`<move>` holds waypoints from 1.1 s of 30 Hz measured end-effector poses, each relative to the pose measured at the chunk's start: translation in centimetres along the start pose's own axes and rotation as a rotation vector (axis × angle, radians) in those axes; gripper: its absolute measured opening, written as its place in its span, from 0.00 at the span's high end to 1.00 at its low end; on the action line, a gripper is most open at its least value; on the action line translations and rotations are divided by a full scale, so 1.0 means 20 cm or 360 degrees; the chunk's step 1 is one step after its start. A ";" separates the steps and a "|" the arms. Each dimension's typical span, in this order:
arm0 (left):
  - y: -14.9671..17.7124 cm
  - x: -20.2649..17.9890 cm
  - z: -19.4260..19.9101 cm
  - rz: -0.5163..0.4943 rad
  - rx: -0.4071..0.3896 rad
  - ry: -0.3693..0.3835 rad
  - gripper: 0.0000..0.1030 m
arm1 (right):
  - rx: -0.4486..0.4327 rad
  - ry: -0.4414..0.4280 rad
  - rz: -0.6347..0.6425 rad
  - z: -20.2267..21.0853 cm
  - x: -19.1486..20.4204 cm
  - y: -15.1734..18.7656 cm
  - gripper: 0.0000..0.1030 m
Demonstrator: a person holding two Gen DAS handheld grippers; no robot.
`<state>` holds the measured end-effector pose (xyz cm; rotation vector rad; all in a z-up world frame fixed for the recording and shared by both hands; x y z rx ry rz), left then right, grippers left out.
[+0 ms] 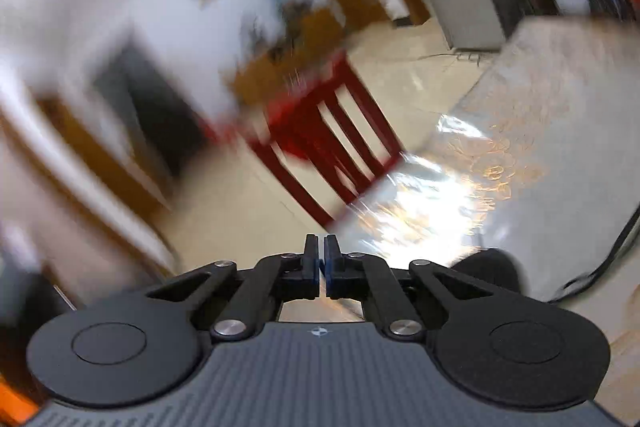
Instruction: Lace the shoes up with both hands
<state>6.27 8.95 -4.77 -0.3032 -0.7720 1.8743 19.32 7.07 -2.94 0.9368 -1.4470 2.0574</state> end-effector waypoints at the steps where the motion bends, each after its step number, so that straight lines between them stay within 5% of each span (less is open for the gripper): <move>1: -0.03 0.01 -0.01 0.0037 -0.0021 0.0033 0.06 | -0.0080 -0.0039 -0.0068 0.03 0.00 -0.04 1.00; 4: -0.11 0.01 -0.08 0.0092 -0.0042 0.0150 0.12 | -0.0118 0.0071 0.0005 0.06 -0.01 -0.06 1.00; 5: -0.11 0.00 -0.11 0.0093 -0.0016 0.0169 0.20 | -0.0086 0.0145 0.0047 0.05 -0.02 -0.04 0.98; 9: -0.08 -0.01 -0.20 0.0001 0.0033 0.0223 0.26 | 0.0155 0.0405 0.0330 -0.01 -0.03 0.07 0.82; 11: -0.06 -0.02 -0.26 -0.0083 0.0055 0.0200 0.53 | 0.0275 0.0505 0.0460 -0.03 -0.02 0.12 0.77; 13: -0.03 -0.01 -0.31 -0.0140 0.0114 0.0195 0.62 | 0.0294 0.0543 0.0411 -0.01 -0.04 0.15 0.71; 16: 0.00 -0.03 -0.34 -0.0272 0.0164 0.0288 0.62 | 0.0272 0.0561 0.0271 0.03 -0.06 0.22 0.68; 22: -0.02 -0.08 -0.36 -0.0484 0.0046 0.0277 0.63 | 0.0128 0.0728 0.0035 0.11 -0.03 0.36 0.65; 24: -0.02 -0.08 -0.40 -0.0469 0.0046 0.0250 0.96 | 0.0060 0.0765 -0.0068 0.14 0.00 0.41 0.63; 28: -0.07 -0.08 -0.34 -0.0279 -0.0077 0.0323 0.98 | 0.0051 0.0964 -0.0097 0.18 0.04 0.49 0.56; 33: -0.19 -0.03 -0.17 -0.0016 -0.0292 0.0461 0.98 | 0.0363 0.1121 -0.0105 0.06 -0.02 0.65 0.50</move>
Point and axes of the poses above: each gripper's, at about its wrist camera, not at the fingertips, and z roughly against the way its jaws point, x to its left, y to its underside, the point moved 9 cm from there along -z, roughly the way its jaws point, and after that the axes turned 14 degrees about -y, right-handed, at the moved point
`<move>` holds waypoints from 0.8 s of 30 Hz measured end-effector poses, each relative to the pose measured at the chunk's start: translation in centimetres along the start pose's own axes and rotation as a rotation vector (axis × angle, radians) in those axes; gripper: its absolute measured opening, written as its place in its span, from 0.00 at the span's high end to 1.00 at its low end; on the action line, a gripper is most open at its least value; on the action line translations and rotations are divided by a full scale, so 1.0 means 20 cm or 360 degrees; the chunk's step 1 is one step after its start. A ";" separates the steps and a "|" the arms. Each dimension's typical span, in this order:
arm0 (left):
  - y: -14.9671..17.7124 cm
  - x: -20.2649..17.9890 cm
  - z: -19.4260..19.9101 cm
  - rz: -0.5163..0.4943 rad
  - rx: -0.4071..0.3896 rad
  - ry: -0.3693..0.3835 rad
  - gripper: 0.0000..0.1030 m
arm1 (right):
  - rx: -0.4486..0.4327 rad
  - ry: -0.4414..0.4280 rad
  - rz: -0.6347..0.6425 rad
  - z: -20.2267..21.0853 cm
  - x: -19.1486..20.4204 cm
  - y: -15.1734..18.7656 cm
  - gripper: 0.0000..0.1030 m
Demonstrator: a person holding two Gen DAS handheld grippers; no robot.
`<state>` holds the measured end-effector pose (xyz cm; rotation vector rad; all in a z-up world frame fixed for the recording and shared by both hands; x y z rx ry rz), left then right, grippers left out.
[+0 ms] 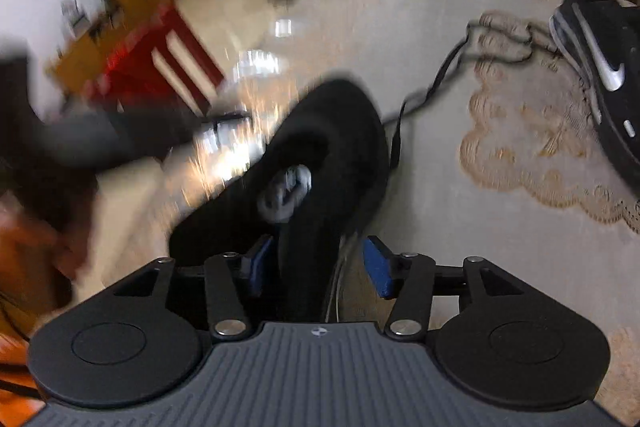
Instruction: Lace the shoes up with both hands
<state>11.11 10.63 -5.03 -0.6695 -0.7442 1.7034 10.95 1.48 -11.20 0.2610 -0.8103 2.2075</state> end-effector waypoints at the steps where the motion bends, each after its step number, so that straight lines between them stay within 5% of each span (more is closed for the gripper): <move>1: -0.02 0.00 0.02 0.0032 -0.0031 0.0020 0.98 | 0.0054 0.0050 0.0025 -0.04 0.00 0.03 0.56; 5: -0.13 0.03 0.09 0.0108 -0.0121 0.0126 0.98 | 0.0124 0.0159 0.0023 -0.07 0.01 0.07 0.58; 10: -0.43 0.09 0.33 0.0230 -0.0450 0.0230 0.98 | 0.0148 0.0249 -0.0103 -0.08 -0.03 0.08 0.59; 16: -0.70 0.20 0.49 0.0262 -0.0567 0.0276 0.98 | 0.0127 0.0265 -0.0177 -0.07 -0.04 0.08 0.59; 24: -1.14 0.28 0.88 0.0277 -0.0994 0.0261 0.98 | 0.0145 0.0324 -0.0232 -0.07 -0.06 0.09 0.59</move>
Point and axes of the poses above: each gripper's, at about its wrist camera, not at the fingertips, and z roughly against the way its jaws point, x to its left, y to its underside, the point moved 9 cm from there along -z, roughly the way its jaws point, and after that the axes turned 14 degrees about -y, right-handed, at the moved point
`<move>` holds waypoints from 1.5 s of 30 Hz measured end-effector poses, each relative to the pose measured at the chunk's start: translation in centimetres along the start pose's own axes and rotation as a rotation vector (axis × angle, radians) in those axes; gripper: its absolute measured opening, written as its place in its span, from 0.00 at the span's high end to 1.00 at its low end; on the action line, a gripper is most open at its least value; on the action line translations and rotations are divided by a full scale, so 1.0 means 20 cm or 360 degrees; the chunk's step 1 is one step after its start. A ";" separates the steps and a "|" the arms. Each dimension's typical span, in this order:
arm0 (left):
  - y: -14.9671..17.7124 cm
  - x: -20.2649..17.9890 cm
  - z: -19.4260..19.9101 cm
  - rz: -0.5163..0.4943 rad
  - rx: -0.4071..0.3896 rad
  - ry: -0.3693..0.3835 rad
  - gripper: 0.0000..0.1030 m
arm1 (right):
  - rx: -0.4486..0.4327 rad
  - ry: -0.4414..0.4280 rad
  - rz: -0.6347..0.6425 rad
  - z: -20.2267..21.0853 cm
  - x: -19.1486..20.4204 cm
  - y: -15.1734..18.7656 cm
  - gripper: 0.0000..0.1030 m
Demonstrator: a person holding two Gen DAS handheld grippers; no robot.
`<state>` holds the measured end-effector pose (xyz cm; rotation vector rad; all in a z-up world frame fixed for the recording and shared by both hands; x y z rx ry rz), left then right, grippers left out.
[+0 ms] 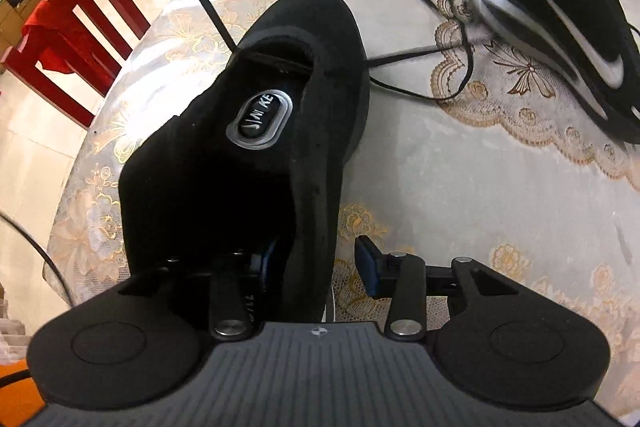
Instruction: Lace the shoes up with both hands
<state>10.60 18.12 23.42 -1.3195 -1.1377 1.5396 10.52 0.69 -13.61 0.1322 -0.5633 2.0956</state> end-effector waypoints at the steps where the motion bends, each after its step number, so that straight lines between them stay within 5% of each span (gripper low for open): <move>1: -0.08 -0.01 0.01 -0.0006 -0.0047 -0.0004 0.98 | 0.0002 0.0003 -0.0004 0.00 0.00 0.00 0.59; 8: -0.41 -0.09 -0.01 -0.0107 -0.0145 -0.0066 0.98 | 0.0003 -0.0008 -0.0008 -0.01 0.00 -0.01 0.62; 11: -0.31 -0.16 -0.05 -0.0259 -0.0073 -0.0122 0.98 | -0.0026 -0.0050 0.0013 0.03 0.00 -0.02 0.63; 16: 0.00 -0.14 -0.07 -0.0290 0.0096 -0.0195 0.98 | -0.0515 -0.0290 -0.0208 0.44 -0.22 -0.21 0.57; 18: 0.09 -0.10 -0.07 -0.0229 0.0170 -0.0249 0.98 | -0.0600 -0.0207 -0.0275 0.44 -0.39 -0.31 0.59; 23: 0.20 -0.06 -0.04 -0.0183 0.0260 -0.0404 0.98 | -0.0528 -0.0166 -0.0468 0.17 -0.75 -0.51 0.76; 26: 0.21 -0.08 -0.03 -0.0209 0.0254 -0.0477 0.98 | -0.0547 -0.0091 -0.0499 0.14 -0.89 -0.61 1.00; 28: 0.22 -0.10 -0.01 -0.0216 0.0247 -0.0505 0.98 | -0.0583 -0.0038 -0.0619 0.17 -1.05 -0.67 1.00; 30: 0.22 -0.12 0.00 -0.0217 0.0246 -0.0528 0.98 | -0.0553 -0.0017 -0.0457 0.19 -1.06 -0.69 1.00; 34: 0.23 -0.14 0.01 -0.0237 0.0234 -0.0600 0.98 | -0.0452 0.0006 -0.0006 0.22 -1.03 -0.72 0.85; 38: 0.22 -0.13 0.04 -0.0193 0.0230 -0.0657 0.98 | -0.0151 -0.0317 0.0787 0.11 -0.56 -0.45 0.80; 40: 0.22 -0.13 0.06 -0.0194 0.0231 -0.0686 0.98 | -0.0060 -0.0328 0.1070 0.02 -0.43 -0.35 0.80; 45: 0.24 -0.16 0.09 -0.0217 0.0235 -0.0723 0.98 | 0.0006 -0.0297 0.1305 -0.11 -0.36 -0.35 0.79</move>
Point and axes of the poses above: each gripper's, at about its wrist camera, not at the fingertips, and z roughly against the way its jaws point, x to its left, y to its underside, the point moved 9 cm from there along -z, roughly the way its jaws point, and after that the axes turned 14 degrees about -y, right-handed, at the moved point
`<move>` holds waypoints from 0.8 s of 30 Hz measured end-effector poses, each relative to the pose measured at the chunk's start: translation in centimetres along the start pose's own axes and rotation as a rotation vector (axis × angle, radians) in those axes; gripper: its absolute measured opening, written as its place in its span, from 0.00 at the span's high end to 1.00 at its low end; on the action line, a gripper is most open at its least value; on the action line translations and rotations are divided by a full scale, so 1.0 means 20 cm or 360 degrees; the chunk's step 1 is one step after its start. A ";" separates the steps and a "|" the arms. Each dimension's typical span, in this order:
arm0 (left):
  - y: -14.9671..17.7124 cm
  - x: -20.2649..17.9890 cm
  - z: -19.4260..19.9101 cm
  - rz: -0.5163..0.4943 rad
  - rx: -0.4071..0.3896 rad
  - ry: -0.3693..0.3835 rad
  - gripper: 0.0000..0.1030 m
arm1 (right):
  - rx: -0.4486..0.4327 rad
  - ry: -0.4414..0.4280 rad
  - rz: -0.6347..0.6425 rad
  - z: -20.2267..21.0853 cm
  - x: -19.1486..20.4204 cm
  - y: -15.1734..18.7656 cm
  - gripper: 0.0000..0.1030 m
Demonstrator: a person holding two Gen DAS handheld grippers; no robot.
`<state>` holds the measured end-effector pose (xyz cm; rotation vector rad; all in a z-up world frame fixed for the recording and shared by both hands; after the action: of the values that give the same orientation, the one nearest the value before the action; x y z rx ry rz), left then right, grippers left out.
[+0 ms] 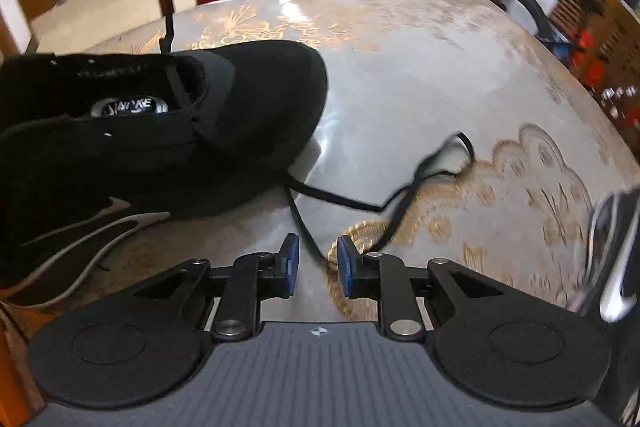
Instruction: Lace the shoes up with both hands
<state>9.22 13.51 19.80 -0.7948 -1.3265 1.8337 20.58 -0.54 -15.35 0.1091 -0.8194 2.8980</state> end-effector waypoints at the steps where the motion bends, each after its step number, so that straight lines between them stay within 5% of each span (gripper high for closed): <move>1: 0.00 0.00 0.01 -0.0002 -0.0002 -0.0005 0.98 | 0.0020 -0.0019 0.0014 -0.01 -0.02 0.00 0.79; 3: -0.01 -0.02 0.00 -0.0008 -0.0006 -0.0010 0.98 | 0.0055 -0.0071 0.0016 -0.02 -0.04 -0.01 0.80; 5: -0.01 -0.02 0.01 -0.0008 -0.0011 -0.0007 0.98 | 0.0117 -0.0132 -0.0055 -0.03 -0.06 -0.03 0.98; 11: -0.01 -0.01 0.04 0.0000 -0.0025 0.0016 0.97 | 0.0300 -0.0362 -0.0082 0.13 0.09 0.22 0.99; 14: 0.01 0.00 0.03 0.0015 -0.0012 0.0030 0.97 | 0.0410 -0.0369 -0.0061 0.22 0.19 0.40 0.99; 18: 0.02 -0.03 0.02 0.0019 0.0008 0.0075 0.97 | 0.0393 -0.0232 -0.0041 0.31 0.27 0.46 0.93; 20: 0.02 -0.05 0.02 -0.0001 0.0012 0.0097 0.97 | 0.0250 -0.0203 -0.0086 0.35 0.29 0.39 0.78; 24: 0.03 -0.09 0.04 -0.0046 0.0008 0.0131 0.97 | 0.0019 -0.0166 -0.0134 0.31 0.34 0.21 0.76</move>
<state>9.39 11.53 19.62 -0.8351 -1.2743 1.7622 13.44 -6.67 -11.50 0.2912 -0.7936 2.8386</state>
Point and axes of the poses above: each gripper's, at about its wrist camera, not at the fingertips, and z roughly against the way its jaws point, x to its left, y to its underside, the point moved 9 cm from there along -z, roughly the way its jaws point, and after that the axes turned 14 degrees about -y, right-handed, at the moved point
